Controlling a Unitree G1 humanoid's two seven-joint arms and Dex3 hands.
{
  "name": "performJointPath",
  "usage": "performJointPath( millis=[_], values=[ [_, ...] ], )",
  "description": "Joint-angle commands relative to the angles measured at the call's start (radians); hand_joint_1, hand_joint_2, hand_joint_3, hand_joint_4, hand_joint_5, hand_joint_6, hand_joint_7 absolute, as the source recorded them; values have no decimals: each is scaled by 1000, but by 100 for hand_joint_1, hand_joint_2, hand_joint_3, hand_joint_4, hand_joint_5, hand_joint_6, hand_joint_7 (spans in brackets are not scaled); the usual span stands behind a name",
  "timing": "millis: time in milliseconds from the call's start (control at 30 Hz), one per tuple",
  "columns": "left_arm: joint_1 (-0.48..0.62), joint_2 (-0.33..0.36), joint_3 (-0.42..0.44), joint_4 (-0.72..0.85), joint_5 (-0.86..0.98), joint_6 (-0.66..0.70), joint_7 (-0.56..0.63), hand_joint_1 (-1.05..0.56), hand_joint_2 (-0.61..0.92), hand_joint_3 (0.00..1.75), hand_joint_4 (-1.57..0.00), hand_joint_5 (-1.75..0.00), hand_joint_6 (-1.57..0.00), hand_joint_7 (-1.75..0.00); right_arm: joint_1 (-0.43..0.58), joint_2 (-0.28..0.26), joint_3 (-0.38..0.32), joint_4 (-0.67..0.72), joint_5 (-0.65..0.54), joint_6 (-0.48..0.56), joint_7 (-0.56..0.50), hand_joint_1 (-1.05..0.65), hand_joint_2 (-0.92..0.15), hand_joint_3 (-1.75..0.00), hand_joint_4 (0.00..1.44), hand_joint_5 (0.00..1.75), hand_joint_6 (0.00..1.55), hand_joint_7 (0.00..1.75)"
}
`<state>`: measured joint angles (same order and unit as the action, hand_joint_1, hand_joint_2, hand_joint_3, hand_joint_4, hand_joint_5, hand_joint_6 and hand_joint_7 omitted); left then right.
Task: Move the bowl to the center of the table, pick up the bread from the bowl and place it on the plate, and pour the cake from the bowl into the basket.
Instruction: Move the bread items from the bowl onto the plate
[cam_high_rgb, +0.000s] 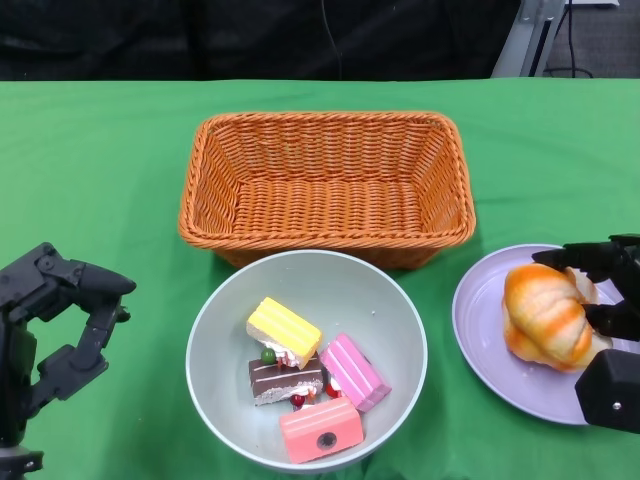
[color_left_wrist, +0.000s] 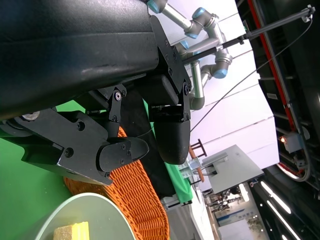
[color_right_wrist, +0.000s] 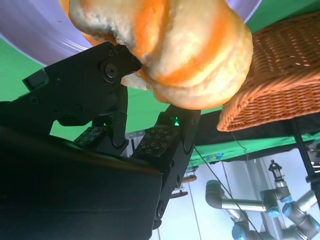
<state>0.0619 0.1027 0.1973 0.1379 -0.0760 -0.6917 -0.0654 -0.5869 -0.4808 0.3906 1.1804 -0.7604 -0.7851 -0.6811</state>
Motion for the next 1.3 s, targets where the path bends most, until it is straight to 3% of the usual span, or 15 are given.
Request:
performJointPath(
  millis=[33, 433, 533, 633, 733, 1033, 1300],
  values=[
    [1, 15, 6, 8, -6, -14, -9, 1, 74, 73, -76, -140, -80, -110, -6, 4, 8, 23, 15, 25, 16, -5, -80, 0, 92, 86, 118, 9],
    [8, 11, 4, -8, -16, -1, -16, 0, 74, 74, -75, -141, -80, -111, -7, -1, 12, 31, 38, 35, 33, -8, -83, -1, 87, 80, 113, 3],
    [9, 13, 4, -7, -13, -4, -17, 0, 74, 74, -75, -141, -80, -110, -8, -3, 18, 25, 34, 50, 25, -8, -84, 0, 85, 65, 104, 0],
    [10, 15, 5, -1, -14, -8, -19, 0, 74, 73, -75, -141, -79, -110, -5, 0, 13, 19, 49, 66, 39, -6, -86, 0, 86, 24, 92, 0],
    [10, 17, 4, 2, -11, -9, -21, 0, 75, 72, -75, -140, -79, -110, -2, -2, 13, 9, 56, 68, 49, -3, -87, 0, 82, 11, 86, 0],
    [8, 16, 7, 10, -4, -13, -21, 1, 76, 70, -75, -140, -79, -111, 6, -21, 0, -18, 86, 46, 99, -13, -87, 0, 73, 1, 71, 0],
    [11, 18, 5, 7, -8, -7, -25, 0, 78, 68, -75, -140, -79, -109, 16, -36, -29, -57, 121, 45, 162, -16, -84, 0, 75, 1, 68, 0]
  ],
)
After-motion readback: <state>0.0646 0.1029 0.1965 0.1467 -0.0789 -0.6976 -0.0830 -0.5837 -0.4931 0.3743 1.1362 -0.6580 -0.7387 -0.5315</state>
